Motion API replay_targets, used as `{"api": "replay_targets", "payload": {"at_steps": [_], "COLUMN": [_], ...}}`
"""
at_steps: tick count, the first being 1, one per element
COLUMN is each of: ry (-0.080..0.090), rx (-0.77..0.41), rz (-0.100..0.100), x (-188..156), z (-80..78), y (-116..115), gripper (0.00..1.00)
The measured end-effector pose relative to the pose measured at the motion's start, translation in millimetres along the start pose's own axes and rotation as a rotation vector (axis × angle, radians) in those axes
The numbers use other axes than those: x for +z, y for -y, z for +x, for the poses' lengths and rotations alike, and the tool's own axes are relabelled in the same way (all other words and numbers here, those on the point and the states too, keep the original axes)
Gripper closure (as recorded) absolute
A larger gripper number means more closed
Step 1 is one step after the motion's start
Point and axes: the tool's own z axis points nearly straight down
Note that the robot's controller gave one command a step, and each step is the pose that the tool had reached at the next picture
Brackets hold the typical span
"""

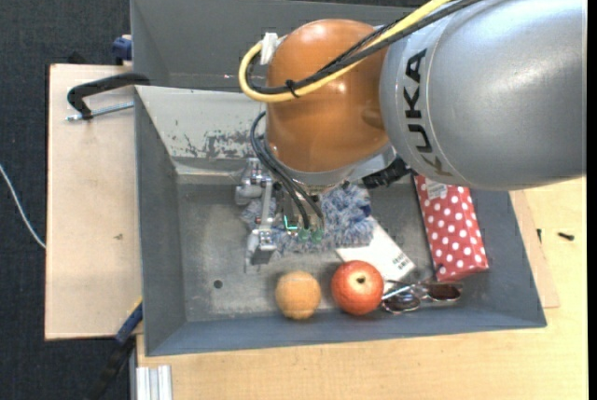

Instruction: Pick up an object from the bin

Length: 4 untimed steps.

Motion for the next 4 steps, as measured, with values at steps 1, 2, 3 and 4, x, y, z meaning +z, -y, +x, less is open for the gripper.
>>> {"api": "replay_targets", "payload": {"at_steps": [1, 2, 3, 4], "ry": [0.009, 0.013, 0.007, 0.020], "rx": [0.003, -0.079, -0.299, -0.319], "rz": [-0.002, -0.004, 0.000, -0.001], "x": [-4.5, 13.1, 23.8, 55.3], "z": [-2.0, -9.9, -12.9, -7.6], "y": [1.2, 18.4, 44.6, 59.3], "gripper": [0.00, 0.00, 0.00, 0.00]}}
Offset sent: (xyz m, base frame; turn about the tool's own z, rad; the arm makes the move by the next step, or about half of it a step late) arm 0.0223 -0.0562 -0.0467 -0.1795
